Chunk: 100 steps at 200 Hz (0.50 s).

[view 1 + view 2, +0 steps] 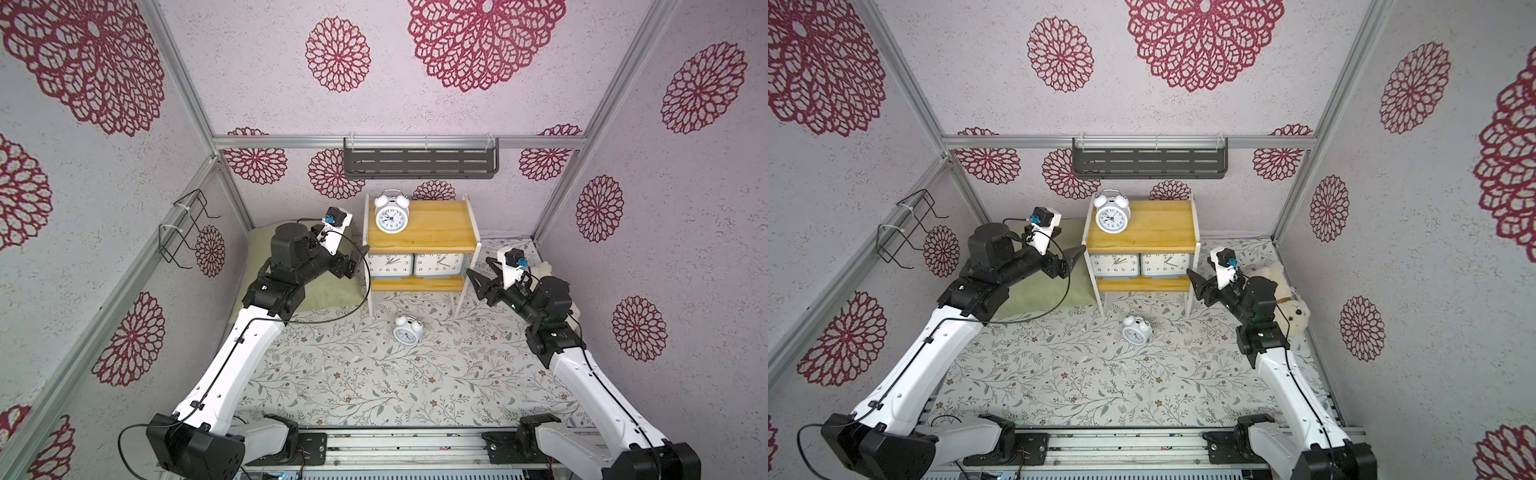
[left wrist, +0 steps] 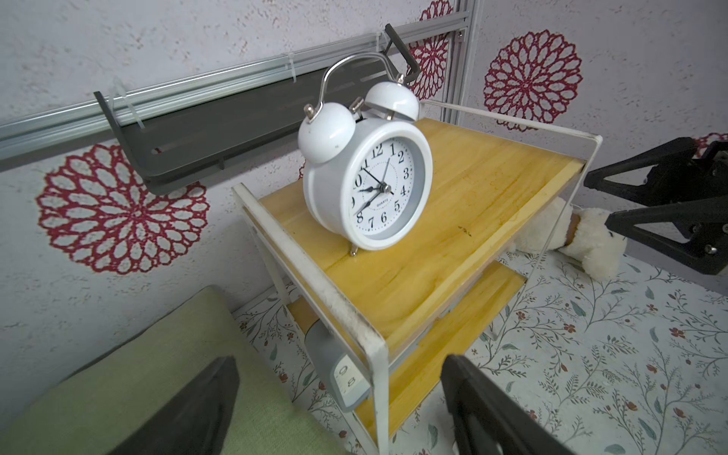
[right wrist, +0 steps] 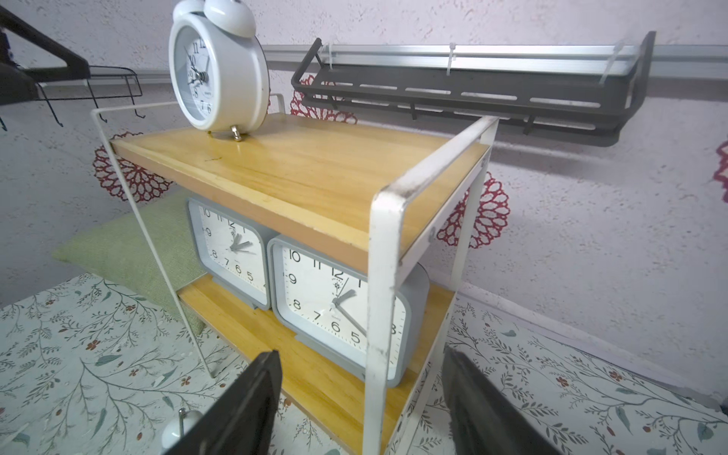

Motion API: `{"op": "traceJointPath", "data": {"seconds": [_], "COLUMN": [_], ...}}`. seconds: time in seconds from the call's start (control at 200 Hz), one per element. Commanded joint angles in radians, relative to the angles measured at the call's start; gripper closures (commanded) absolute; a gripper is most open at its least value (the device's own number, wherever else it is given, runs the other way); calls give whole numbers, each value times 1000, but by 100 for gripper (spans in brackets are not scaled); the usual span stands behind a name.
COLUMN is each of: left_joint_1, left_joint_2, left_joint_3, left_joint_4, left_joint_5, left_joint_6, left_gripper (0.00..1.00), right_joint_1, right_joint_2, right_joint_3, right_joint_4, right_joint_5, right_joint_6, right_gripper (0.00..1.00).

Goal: Place the alarm clocks on the shelf by style
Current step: Pick up the alarm from the center of the board.

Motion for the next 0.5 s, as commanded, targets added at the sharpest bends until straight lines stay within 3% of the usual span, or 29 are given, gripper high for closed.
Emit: {"op": "traceJointPath", "data": {"seconds": [0.0,0.365,0.495], "left_joint_1": [5,5,5], "left_joint_2": [-70,-277,-317], "left_joint_3": [-77,-391,-457], "left_joint_4": [25,96,95], "left_joint_5": [-21,-18,-32], "left_joint_6": [-37,-133,-161], "left_gripper": [11,11,11], "right_joint_1": [4,41,119], "right_joint_2": [-64,-214,-196], "right_joint_3": [-36,-251,-308], "right_joint_4": [-42,-14,13], "right_joint_5": [13,-51,18], "right_joint_6": [20,85,90], "right_gripper": [27,28,29]}}
